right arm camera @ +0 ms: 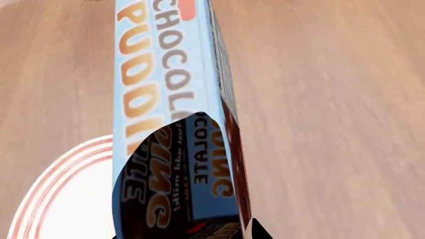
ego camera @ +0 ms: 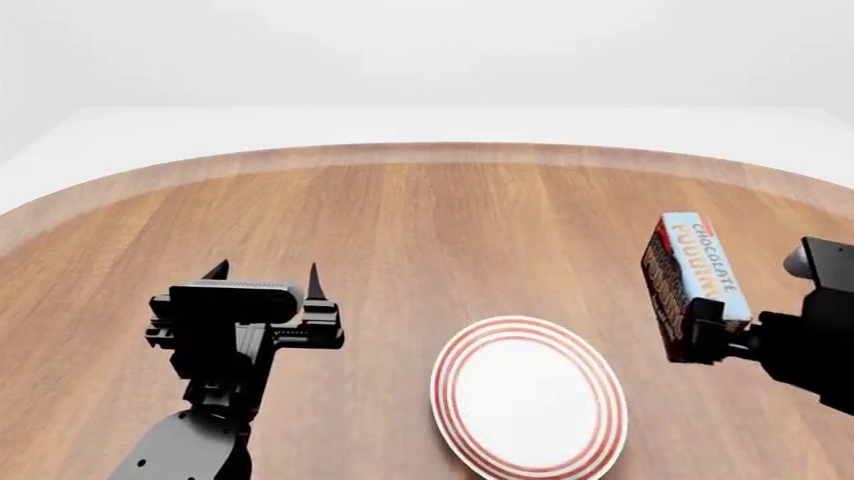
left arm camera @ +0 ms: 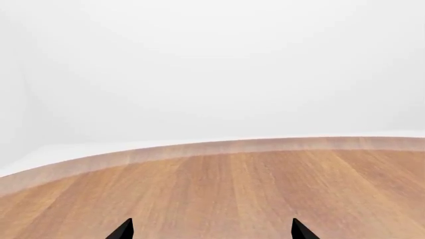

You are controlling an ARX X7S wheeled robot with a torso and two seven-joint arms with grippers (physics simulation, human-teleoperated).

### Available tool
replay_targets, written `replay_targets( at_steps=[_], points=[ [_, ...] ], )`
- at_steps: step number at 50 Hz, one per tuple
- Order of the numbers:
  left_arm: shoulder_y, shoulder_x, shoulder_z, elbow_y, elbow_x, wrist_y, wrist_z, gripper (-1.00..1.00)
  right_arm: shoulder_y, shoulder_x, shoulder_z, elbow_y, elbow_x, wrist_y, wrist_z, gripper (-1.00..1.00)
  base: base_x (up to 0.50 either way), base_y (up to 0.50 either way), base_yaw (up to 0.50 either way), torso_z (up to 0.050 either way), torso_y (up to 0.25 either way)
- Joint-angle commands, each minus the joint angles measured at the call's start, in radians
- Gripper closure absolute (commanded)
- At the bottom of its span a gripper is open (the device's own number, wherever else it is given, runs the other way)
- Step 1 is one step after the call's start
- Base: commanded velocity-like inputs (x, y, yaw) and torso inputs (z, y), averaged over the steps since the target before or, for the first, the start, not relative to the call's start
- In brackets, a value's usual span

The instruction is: Put the chocolate pudding to the right of the plate.

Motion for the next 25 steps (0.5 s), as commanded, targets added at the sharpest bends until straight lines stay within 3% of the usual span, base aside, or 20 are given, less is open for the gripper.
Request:
replay_targets(
  at_steps=[1, 25],
  points=[
    [0.001, -0.003, 0.005, -0.001, -0.002, 0.004, -0.004, -1.0, -0.063, 0.056, 0.038, 0.1, -0.042, -0.061, -0.034, 1.0, 0.0, 0.0, 0.0, 0.0, 0.0],
    [0.009, -0.009, 0.009, 0.0, -0.009, 0.01, -0.013, -1.0, -0.031, 0.009, -0.147, 0.274, -0.224, -0.158, -0.174, 1.0, 0.0, 0.0, 0.0, 0.0, 0.0]
  ],
)
